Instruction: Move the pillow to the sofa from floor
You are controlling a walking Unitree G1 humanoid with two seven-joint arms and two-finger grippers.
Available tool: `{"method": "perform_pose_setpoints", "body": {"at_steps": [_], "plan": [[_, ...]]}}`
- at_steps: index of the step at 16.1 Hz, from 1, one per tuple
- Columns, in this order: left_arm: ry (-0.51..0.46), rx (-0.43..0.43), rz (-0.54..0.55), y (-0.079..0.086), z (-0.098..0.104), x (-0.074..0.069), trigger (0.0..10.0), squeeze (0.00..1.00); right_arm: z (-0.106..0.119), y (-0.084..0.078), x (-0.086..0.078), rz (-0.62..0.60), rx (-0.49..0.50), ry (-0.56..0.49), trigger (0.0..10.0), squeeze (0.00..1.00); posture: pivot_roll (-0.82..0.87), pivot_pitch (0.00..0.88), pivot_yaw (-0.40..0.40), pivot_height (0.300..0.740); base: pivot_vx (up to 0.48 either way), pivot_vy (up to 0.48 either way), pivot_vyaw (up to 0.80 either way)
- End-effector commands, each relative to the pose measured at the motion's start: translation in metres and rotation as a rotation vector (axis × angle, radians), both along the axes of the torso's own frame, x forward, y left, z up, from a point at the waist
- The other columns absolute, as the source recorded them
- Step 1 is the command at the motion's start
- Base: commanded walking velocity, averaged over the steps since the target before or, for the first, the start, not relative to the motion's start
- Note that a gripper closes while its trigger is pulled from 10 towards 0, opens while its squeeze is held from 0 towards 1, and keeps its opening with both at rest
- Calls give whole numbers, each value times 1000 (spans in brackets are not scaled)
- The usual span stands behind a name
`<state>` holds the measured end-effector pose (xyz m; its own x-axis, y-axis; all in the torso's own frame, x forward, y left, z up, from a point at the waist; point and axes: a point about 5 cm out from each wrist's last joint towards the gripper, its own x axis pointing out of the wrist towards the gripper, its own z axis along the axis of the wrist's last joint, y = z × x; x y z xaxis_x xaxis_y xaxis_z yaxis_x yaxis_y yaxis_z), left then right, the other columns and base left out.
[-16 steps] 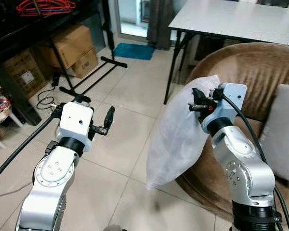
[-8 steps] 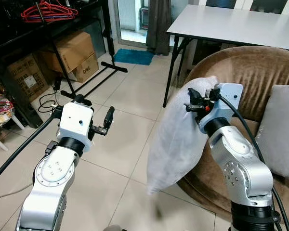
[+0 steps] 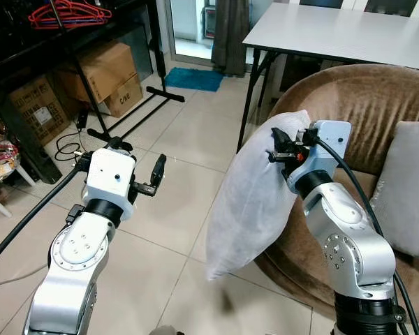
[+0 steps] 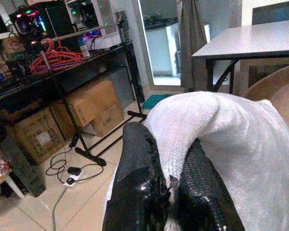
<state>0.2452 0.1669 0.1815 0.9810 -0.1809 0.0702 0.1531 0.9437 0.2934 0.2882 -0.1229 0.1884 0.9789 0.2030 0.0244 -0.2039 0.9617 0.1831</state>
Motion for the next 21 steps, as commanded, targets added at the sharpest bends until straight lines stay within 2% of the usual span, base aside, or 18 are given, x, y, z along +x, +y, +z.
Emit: {"method": "perform_pose_setpoints", "body": {"at_steps": [1, 4, 12, 17, 21], "plan": [[-9, -3, -5, -1, 2, 2, 10000, 75, 9, 0, 0, 9, 13, -48, 10000, 0, -23, 3, 36, 740, 0, 0, -800], [-10, -8, -9, 0, 2, 1, 10000, 86, 8, 1, -1, 15, 16, -45, 10000, 0, -19, 6, 35, 740, 0, 0, -800], [-7, -7, -16, 1, 3, 1, 10000, 86, 8, 3, -1, 18, 19, -47, 10000, 0, -17, 9, 37, 740, 245, 0, -800], [-3, -8, -17, 2, 1, 0, 10000, 86, 8, 4, -1, 36, 13, -55, 10000, 0, -15, 9, 34, 740, 244, 0, 0], [5, -3, -24, 1, -1, -2, 10000, 86, 7, 12, -4, 106, -7, -45, 10000, 0, -15, 9, 31, 740, 246, 0, 0]]}}
